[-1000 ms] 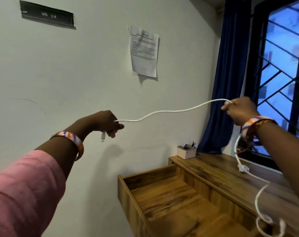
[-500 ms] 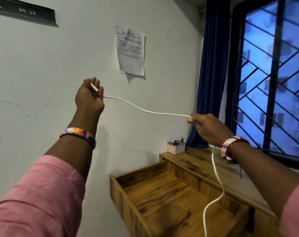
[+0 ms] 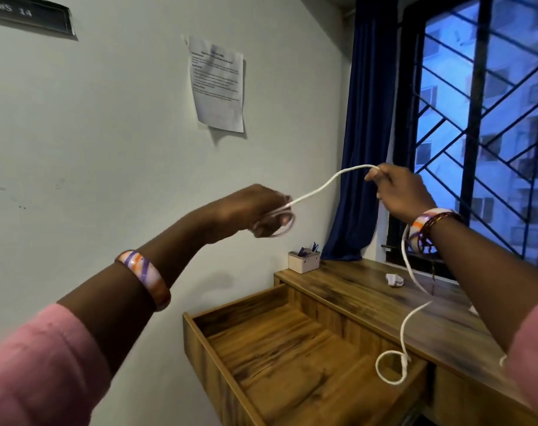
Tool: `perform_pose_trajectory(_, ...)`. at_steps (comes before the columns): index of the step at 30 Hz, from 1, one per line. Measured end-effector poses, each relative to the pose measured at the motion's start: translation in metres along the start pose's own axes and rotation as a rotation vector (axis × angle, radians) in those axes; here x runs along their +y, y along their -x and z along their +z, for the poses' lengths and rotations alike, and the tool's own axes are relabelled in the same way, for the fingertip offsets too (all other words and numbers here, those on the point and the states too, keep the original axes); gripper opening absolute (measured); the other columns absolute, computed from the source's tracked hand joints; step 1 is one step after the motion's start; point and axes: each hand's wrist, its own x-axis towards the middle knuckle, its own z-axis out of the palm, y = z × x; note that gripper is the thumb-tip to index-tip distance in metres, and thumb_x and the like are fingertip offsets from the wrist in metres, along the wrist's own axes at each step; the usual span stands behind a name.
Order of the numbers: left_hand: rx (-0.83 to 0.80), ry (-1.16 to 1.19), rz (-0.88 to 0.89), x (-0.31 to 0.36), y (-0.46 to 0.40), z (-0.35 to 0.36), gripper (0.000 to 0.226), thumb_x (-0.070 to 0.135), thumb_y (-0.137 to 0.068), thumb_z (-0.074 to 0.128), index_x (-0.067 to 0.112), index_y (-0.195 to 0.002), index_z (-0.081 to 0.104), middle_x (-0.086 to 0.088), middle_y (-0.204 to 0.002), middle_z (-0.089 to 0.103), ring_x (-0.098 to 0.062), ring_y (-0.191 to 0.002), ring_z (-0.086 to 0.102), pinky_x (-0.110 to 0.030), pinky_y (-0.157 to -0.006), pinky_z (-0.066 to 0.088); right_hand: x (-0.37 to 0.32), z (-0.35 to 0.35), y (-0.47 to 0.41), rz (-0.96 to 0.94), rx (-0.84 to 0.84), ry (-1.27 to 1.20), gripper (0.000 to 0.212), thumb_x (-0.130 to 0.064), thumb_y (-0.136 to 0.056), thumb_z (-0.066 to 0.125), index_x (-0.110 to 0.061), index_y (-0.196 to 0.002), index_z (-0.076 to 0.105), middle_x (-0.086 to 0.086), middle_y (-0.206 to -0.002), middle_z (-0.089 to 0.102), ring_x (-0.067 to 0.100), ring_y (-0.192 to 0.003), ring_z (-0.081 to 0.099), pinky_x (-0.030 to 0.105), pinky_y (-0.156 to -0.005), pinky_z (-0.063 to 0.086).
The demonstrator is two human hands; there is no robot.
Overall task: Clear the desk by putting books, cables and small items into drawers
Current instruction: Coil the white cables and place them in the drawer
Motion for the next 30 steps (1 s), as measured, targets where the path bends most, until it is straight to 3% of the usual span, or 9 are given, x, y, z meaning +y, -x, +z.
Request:
perform_pose_trajectory(3,0.103,0.853,0.118,0.019,-0.017,0.005,0.04,0.033,-0.093,0.038,0.015,-0.062,0.055,0.008,-0.047,0.045,-0.003,-0.041,0.041,-0.011,-0.042,0.033,0.004,-0.003,0.009,-0.041,-0.097,-0.028,0.035,-0.036,-0.098,0.036,-0.013,-0.099,0.061,0.014,-0.078,0.063,0.034,-0.079,0.061,0.043,-0.078,0.05)
perform_pose_trajectory(7,0.802,1.405,0.119,0.029,-0.053,-0.007,0.036,0.016,-0.097,0.031,0.014,-0.065,0.045,0.007,-0.039,0.045,-0.003,-0.032,0.039,-0.01,-0.038,0.033,-0.003,0.005,0.036,-0.207,-0.172,0.012,0.02,-0.036,-0.096,0.043,-0.019,-0.092,0.054,-0.005,-0.061,0.05,0.016,-0.057,0.051,0.028,-0.051,0.035)
perform_pose_trajectory(11,1.309,1.103,0.072,0.023,-0.088,0.005,0.029,0.014,-0.099,0.029,0.007,-0.092,0.056,0.0,-0.059,0.053,-0.016,-0.052,0.048,-0.016,-0.043,0.034,-0.008,0.002,0.054,-0.461,-0.197,0.219,0.017,-0.031,-0.097,0.041,-0.019,-0.104,0.051,-0.005,-0.072,0.052,0.016,-0.063,0.054,0.022,-0.05,0.03)
perform_pose_trajectory(14,1.51,0.298,0.041,0.008,-0.119,0.017,0.025,0.01,-0.097,0.031,0.002,-0.099,0.055,-0.018,-0.089,0.061,-0.032,-0.086,0.056,-0.03,-0.069,0.042,0.007,-0.016,0.057,-0.551,-0.202,0.361,0.02,-0.03,-0.098,0.038,-0.023,-0.115,0.046,0.003,-0.089,0.062,0.023,-0.075,0.059,0.027,-0.057,0.033)
perform_pose_trajectory(16,1.403,-0.401,0.155,-0.002,-0.129,0.031,0.025,0.011,-0.096,0.035,-0.004,-0.095,0.055,-0.026,-0.094,0.062,-0.038,-0.09,0.057,-0.036,-0.074,0.036,0.023,-0.037,0.053,-0.525,-0.171,0.373,0.019,-0.031,-0.098,0.036,-0.024,-0.113,0.047,0.003,-0.085,0.061,0.024,-0.071,0.057,0.029,-0.056,0.035)
perform_pose_trajectory(18,1.067,-0.91,0.32,-0.006,-0.137,0.051,0.02,0.01,-0.094,0.041,-0.004,-0.093,0.056,-0.026,-0.091,0.062,-0.041,-0.085,0.057,-0.04,-0.069,0.038,0.042,-0.063,0.047,-0.424,-0.099,0.327,0.021,-0.033,-0.098,0.035,-0.024,-0.108,0.052,0.003,-0.076,0.055,0.027,-0.069,0.056,0.035,-0.06,0.044)
perform_pose_trajectory(21,0.62,-1.189,0.348,0.0,-0.149,0.088,0.016,0.01,-0.092,0.042,0.002,-0.093,0.055,-0.02,-0.093,0.063,-0.039,-0.083,0.058,-0.037,-0.062,0.037,0.077,-0.097,0.029,-0.248,0.048,0.256,0.023,-0.035,-0.097,0.04,-0.023,-0.102,0.06,0.007,-0.077,0.057,0.034,-0.075,0.057,0.041,-0.066,0.045)
perform_pose_trajectory(26,0.082,-0.171,0.163,0.037,-0.167,0.154,0.045,0.032,-0.1,0.032,0.02,-0.064,0.058,0.008,-0.055,0.05,-0.004,-0.049,0.048,-0.017,-0.051,0.039,0.138,-0.132,0.005,-0.115,0.042,0.246,0.03,-0.033,-0.097,0.042,-0.014,-0.094,0.065,0.009,-0.077,0.059,0.035,-0.082,0.057,0.037,-0.067,0.042)
perform_pose_trajectory(30,-0.142,0.764,0.23,0.06,-0.185,0.189,0.042,0.035,-0.098,0.031,0.019,-0.065,0.05,0.011,-0.049,0.04,-0.003,-0.045,0.037,-0.013,-0.047,0.033,0.164,-0.135,0.01,-0.045,-0.003,0.119,0.044,-0.039,-0.097,0.039,-0.009,-0.082,0.068,-0.003,-0.052,0.046,0.016,-0.052,0.047,0.029,-0.053,0.031)
